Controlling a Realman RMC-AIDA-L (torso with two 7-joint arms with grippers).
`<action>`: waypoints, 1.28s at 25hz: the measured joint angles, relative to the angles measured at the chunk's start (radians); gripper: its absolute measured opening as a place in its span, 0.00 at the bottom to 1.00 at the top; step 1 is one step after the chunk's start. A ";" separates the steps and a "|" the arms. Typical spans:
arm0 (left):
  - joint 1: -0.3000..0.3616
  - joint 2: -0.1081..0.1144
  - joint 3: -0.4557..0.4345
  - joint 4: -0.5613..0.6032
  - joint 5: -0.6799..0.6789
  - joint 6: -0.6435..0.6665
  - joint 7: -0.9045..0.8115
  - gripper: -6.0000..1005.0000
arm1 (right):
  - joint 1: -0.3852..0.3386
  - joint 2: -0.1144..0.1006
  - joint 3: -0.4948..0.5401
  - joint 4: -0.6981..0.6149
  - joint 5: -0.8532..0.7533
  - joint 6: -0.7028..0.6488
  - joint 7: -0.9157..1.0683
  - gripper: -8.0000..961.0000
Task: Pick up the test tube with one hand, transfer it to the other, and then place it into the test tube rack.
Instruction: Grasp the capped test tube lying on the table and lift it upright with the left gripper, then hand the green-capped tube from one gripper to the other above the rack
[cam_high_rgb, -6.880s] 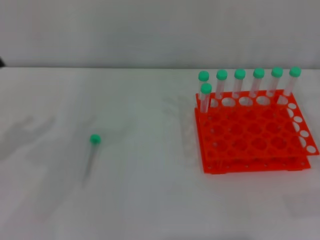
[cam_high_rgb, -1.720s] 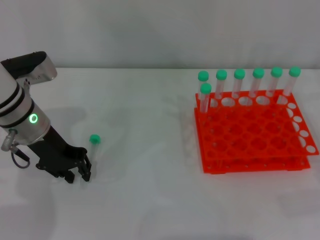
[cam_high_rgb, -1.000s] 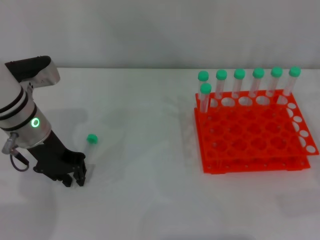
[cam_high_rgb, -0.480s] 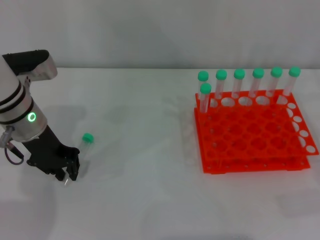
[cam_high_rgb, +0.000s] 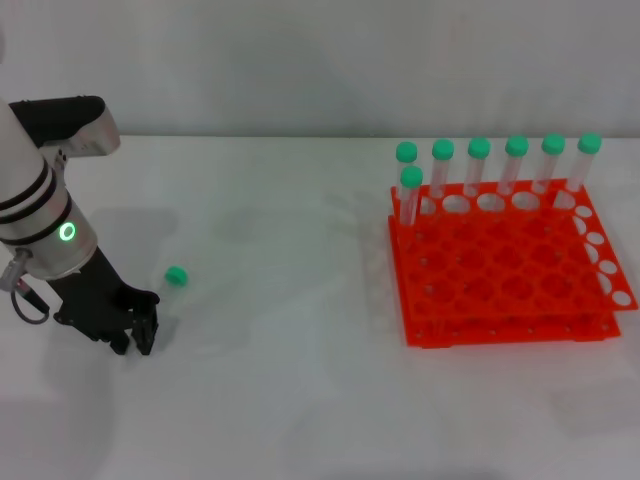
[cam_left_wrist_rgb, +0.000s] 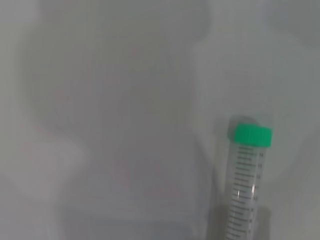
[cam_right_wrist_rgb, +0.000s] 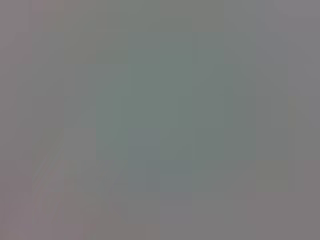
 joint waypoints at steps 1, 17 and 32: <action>0.001 0.000 0.000 0.000 0.000 -0.003 0.001 0.24 | 0.000 0.000 0.000 0.001 0.000 0.000 0.000 0.88; 0.003 -0.004 0.027 0.026 0.001 -0.030 0.005 0.20 | 0.004 0.000 -0.012 0.002 0.000 -0.001 0.000 0.88; 0.161 -0.131 -0.120 0.560 -0.371 -0.057 0.452 0.20 | -0.060 -0.020 -0.136 -0.201 -0.119 0.024 0.361 0.88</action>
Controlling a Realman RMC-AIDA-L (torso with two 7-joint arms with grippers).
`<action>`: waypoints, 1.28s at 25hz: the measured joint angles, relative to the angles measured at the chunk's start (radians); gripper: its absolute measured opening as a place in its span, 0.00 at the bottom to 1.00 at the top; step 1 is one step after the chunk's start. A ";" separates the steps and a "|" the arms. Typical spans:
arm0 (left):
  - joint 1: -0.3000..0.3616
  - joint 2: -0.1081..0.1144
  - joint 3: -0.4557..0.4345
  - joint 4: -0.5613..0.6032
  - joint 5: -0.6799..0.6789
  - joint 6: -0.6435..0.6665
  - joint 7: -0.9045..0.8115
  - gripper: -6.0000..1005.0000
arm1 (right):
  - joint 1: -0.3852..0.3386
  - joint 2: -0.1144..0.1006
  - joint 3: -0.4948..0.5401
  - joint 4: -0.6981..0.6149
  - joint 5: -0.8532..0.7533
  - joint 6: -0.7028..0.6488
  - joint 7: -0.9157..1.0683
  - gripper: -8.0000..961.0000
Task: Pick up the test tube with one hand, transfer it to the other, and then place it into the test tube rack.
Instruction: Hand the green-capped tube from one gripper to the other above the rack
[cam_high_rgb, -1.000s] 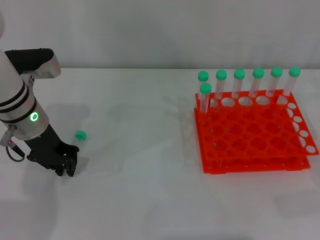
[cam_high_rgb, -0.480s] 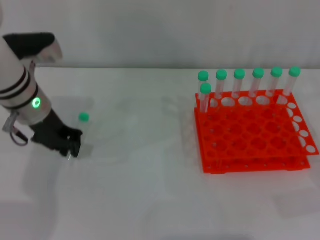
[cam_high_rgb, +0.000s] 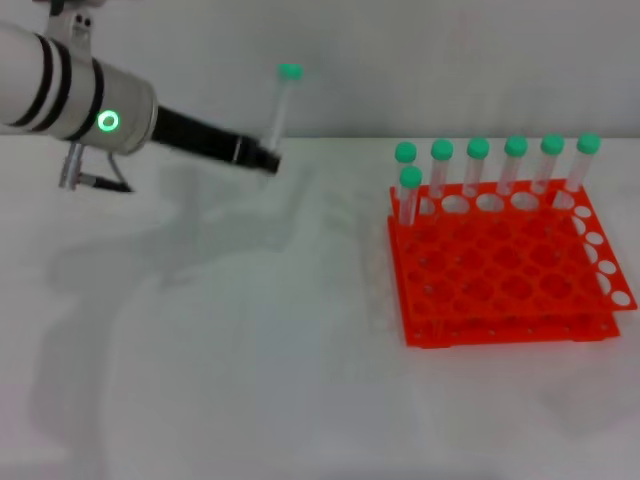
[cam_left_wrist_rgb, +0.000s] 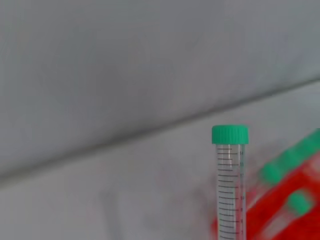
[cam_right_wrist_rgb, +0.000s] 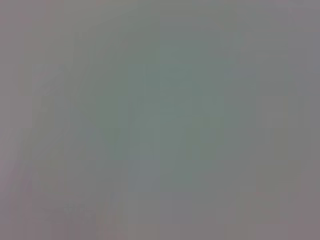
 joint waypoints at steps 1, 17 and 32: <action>0.020 -0.003 0.004 0.017 -0.048 -0.007 0.046 0.20 | -0.006 -0.001 -0.002 -0.030 -0.037 0.001 0.046 0.88; 0.377 -0.005 0.128 0.048 -0.771 0.104 0.906 0.20 | 0.184 -0.058 -0.141 -0.219 -0.473 -0.222 0.735 0.88; 0.381 -0.007 0.314 0.049 -0.780 0.104 0.987 0.20 | 0.250 -0.001 -0.212 -0.190 -0.506 -0.170 0.766 0.88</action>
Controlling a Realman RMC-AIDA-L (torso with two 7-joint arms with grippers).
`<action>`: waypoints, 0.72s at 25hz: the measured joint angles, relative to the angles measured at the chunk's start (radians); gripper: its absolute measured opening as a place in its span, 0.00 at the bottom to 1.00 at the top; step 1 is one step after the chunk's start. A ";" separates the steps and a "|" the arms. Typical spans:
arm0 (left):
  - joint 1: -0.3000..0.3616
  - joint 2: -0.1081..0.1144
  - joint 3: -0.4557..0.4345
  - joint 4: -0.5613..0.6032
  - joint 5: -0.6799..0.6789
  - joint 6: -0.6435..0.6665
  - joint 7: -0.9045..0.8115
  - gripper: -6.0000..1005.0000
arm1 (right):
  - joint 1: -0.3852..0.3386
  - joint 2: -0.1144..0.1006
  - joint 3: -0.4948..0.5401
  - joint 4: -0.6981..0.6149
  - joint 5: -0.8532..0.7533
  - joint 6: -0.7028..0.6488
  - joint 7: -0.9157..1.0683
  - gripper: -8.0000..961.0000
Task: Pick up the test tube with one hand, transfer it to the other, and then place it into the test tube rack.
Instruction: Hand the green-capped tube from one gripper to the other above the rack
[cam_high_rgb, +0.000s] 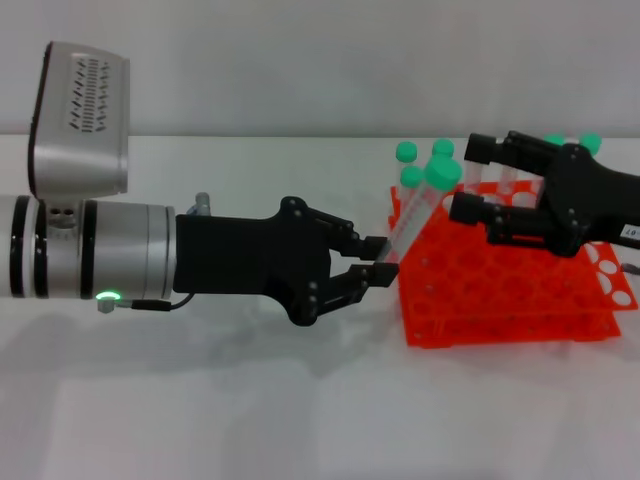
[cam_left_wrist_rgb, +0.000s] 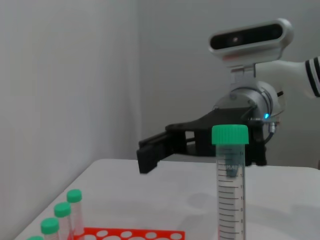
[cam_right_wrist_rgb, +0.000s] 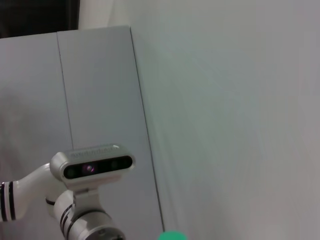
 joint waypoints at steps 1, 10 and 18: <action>-0.001 0.000 0.000 0.000 0.000 -0.001 0.000 0.20 | -0.001 0.000 -0.005 0.000 0.000 0.000 0.000 0.88; -0.007 0.000 -0.006 0.002 0.007 -0.017 0.000 0.20 | -0.008 -0.001 -0.012 0.000 -0.001 -0.012 0.001 0.88; -0.020 0.000 0.000 -0.005 0.014 -0.063 -0.018 0.20 | -0.001 0.006 -0.021 -0.003 -0.001 -0.016 0.001 0.88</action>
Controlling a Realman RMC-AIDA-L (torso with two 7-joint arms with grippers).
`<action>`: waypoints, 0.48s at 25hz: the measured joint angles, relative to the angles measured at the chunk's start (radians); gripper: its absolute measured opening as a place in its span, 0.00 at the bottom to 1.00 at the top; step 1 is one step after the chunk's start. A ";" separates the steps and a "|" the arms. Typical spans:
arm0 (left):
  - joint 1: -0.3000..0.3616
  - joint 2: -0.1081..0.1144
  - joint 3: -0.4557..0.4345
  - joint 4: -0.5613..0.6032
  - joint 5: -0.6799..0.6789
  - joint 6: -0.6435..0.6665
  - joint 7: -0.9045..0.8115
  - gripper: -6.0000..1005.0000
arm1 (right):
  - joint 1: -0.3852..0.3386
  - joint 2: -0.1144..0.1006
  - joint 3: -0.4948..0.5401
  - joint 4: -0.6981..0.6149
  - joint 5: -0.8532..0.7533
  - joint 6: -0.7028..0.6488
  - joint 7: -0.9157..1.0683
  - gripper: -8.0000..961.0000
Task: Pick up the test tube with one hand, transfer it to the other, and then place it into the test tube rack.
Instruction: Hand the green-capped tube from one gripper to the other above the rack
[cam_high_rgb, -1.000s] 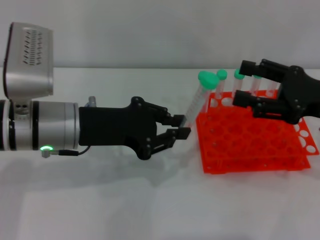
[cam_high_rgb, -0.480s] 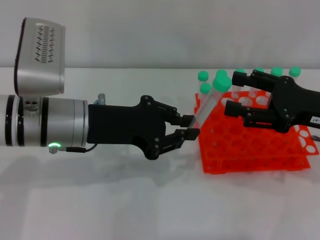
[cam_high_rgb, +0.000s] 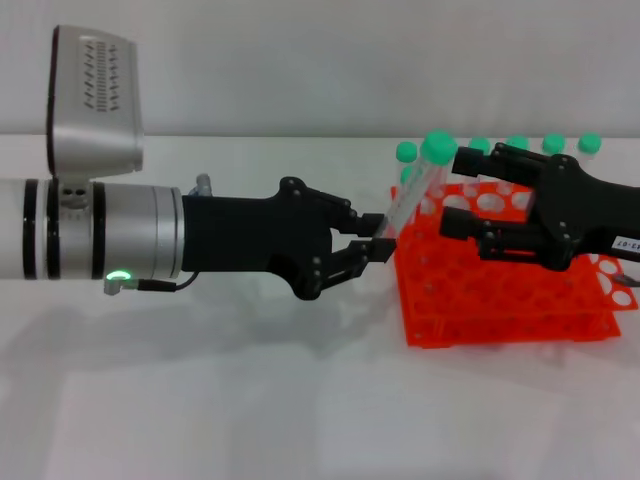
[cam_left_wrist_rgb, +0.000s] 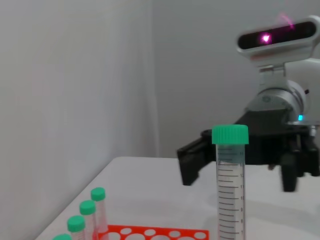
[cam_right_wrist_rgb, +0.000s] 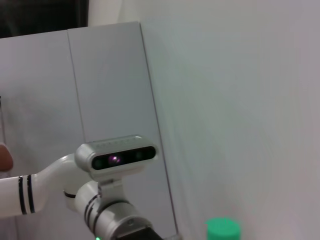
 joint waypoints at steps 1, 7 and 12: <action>-0.005 0.000 0.000 -0.003 0.002 -0.003 -0.004 0.20 | 0.001 0.003 -0.002 -0.002 0.000 0.001 -0.002 0.88; -0.025 0.000 0.025 -0.009 0.025 -0.017 -0.016 0.20 | 0.005 0.015 -0.005 -0.002 0.000 0.009 -0.026 0.88; -0.032 0.000 0.026 -0.014 0.029 -0.019 -0.017 0.20 | 0.007 0.018 -0.015 0.000 0.006 0.035 -0.036 0.88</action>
